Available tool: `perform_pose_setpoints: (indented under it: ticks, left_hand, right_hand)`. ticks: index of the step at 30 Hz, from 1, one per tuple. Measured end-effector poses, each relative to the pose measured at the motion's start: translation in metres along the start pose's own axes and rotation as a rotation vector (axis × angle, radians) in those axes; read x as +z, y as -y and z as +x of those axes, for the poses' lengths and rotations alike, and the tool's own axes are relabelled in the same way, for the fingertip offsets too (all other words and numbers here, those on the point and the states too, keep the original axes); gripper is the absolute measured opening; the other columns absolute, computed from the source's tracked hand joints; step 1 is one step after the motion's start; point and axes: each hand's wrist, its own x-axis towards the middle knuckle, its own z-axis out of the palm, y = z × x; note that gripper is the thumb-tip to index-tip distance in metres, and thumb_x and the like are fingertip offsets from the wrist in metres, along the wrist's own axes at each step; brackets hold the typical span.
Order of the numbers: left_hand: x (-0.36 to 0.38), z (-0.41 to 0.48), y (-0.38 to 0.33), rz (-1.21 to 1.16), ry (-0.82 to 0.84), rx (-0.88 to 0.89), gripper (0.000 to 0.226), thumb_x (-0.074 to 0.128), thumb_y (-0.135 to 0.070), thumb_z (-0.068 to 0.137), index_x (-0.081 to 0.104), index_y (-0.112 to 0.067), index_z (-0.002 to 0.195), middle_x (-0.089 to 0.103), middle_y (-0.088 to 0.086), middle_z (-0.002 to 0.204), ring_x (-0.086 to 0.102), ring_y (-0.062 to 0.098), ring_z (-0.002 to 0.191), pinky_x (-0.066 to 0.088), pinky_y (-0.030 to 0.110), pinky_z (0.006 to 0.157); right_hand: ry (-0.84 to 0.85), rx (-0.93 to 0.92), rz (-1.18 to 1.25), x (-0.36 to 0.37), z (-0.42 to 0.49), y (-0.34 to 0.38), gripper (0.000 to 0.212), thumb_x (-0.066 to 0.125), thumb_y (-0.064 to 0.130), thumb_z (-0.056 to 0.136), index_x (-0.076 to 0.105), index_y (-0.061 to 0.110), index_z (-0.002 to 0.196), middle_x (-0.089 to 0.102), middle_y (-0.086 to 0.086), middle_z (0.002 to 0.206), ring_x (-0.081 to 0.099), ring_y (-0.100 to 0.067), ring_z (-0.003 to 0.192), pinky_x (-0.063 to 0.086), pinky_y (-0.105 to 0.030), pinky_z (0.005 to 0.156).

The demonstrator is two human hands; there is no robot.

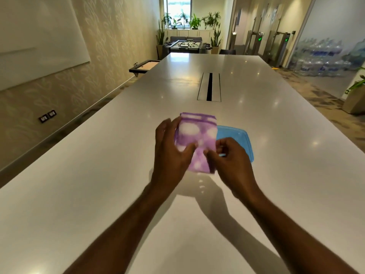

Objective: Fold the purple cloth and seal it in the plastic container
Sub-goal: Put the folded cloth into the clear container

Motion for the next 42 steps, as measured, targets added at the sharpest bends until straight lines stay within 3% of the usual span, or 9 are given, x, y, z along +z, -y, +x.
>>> perform_pose_setpoints:
  ticks: [3, 6, 11, 21, 25, 29, 33, 38, 42]
  left_hand:
    - [0.022, 0.047, 0.004, 0.09, 0.067, -0.033, 0.068, 0.076, -0.018, 0.078, 0.041, -0.013, 0.136, 0.034, 0.014, 0.145, 0.041, 0.02, 0.127, 0.035, 0.001, 0.089]
    - [0.046, 0.077, 0.021, 0.252, 0.187, -0.017, 0.07, 0.07, -0.02, 0.082, 0.034, -0.015, 0.142, 0.03, 0.013, 0.149, 0.036, 0.027, 0.132, 0.043, 0.031, 0.101]
    - [0.069, 0.098, 0.055, 0.377, 0.327, -0.031, 0.051, 0.066, -0.015, 0.085, 0.048, -0.014, 0.133, 0.032, 0.013, 0.15, 0.035, 0.032, 0.132, 0.044, 0.041, 0.099]
    - [0.081, 0.105, 0.086, 0.565, 0.494, -0.019, 0.017, 0.059, -0.007, 0.083, 0.07, -0.009, 0.096, 0.053, 0.017, 0.121, 0.048, 0.035, 0.11, 0.05, 0.04, 0.086]
    - [0.087, 0.106, 0.091, 0.64, 0.555, 0.01, 0.022, 0.063, -0.016, 0.083, 0.066, -0.008, 0.102, 0.054, 0.019, 0.113, 0.053, 0.035, 0.103, 0.05, 0.037, 0.084]
    - [0.091, 0.109, 0.096, 0.724, 0.717, -0.041, 0.051, 0.075, -0.027, 0.073, 0.056, -0.009, 0.117, 0.05, 0.016, 0.115, 0.05, 0.031, 0.106, 0.048, 0.038, 0.092]
    - [0.092, 0.11, 0.101, 0.766, 0.791, -0.099, 0.038, 0.064, -0.012, 0.077, 0.057, -0.009, 0.114, 0.051, 0.019, 0.115, 0.056, 0.033, 0.1, 0.05, 0.038, 0.084]
    - [0.089, 0.117, 0.091, 0.675, 0.901, -0.156, 0.011, 0.07, -0.019, 0.074, 0.063, -0.016, 0.067, 0.07, 0.005, 0.077, 0.064, 0.02, 0.066, 0.053, 0.031, 0.065]
    - [0.085, 0.124, 0.079, 0.648, 0.853, -0.118, 0.011, 0.058, -0.019, 0.084, 0.065, -0.011, 0.079, 0.068, 0.006, 0.086, 0.063, 0.02, 0.074, 0.052, 0.031, 0.064]
  right_hand:
    - [-0.024, -0.026, -0.188, 0.009, 0.05, 0.001, 0.018, 0.069, 0.031, 0.082, 0.061, 0.015, 0.087, 0.066, 0.0, 0.08, 0.058, -0.007, 0.065, 0.038, -0.017, 0.053]
    - [0.051, 0.006, -0.319, 0.022, 0.09, -0.004, 0.033, 0.068, 0.024, 0.083, 0.056, 0.004, 0.106, 0.066, -0.011, 0.092, 0.062, -0.022, 0.076, 0.048, -0.027, 0.064]
    - [0.157, 0.002, -0.577, 0.047, 0.123, -0.022, 0.042, 0.066, 0.016, 0.081, 0.049, -0.003, 0.115, 0.066, -0.021, 0.1, 0.063, -0.034, 0.086, 0.049, -0.033, 0.068]
    - [0.397, 0.003, -0.859, 0.082, 0.153, -0.044, 0.034, 0.076, 0.023, 0.072, 0.053, 0.01, 0.094, 0.059, -0.008, 0.086, 0.055, -0.024, 0.071, 0.047, -0.033, 0.061]
    - [0.417, -0.079, -0.964, 0.088, 0.158, -0.05, 0.023, 0.066, 0.027, 0.08, 0.059, 0.013, 0.096, 0.041, 0.0, 0.067, 0.05, -0.022, 0.068, 0.041, -0.032, 0.06]
    - [0.48, -0.118, -1.052, 0.093, 0.155, -0.049, 0.022, 0.061, 0.026, 0.083, 0.062, 0.015, 0.102, 0.06, -0.005, 0.089, 0.056, -0.024, 0.078, 0.039, -0.033, 0.064]
    - [0.534, -0.135, -1.117, 0.096, 0.155, -0.049, 0.027, 0.064, 0.03, 0.083, 0.063, 0.015, 0.105, 0.064, -0.007, 0.103, 0.063, -0.026, 0.094, 0.04, -0.032, 0.066]
    - [0.411, -0.208, -1.046, 0.091, 0.153, -0.044, 0.018, 0.054, 0.014, 0.086, 0.063, 0.006, 0.1, 0.066, -0.014, 0.101, 0.065, -0.032, 0.089, 0.04, -0.034, 0.064]
    - [0.099, -0.212, -0.782, 0.062, 0.145, -0.04, 0.019, 0.061, 0.029, 0.082, 0.064, 0.013, 0.092, 0.069, -0.012, 0.089, 0.066, -0.035, 0.081, 0.042, -0.031, 0.061]
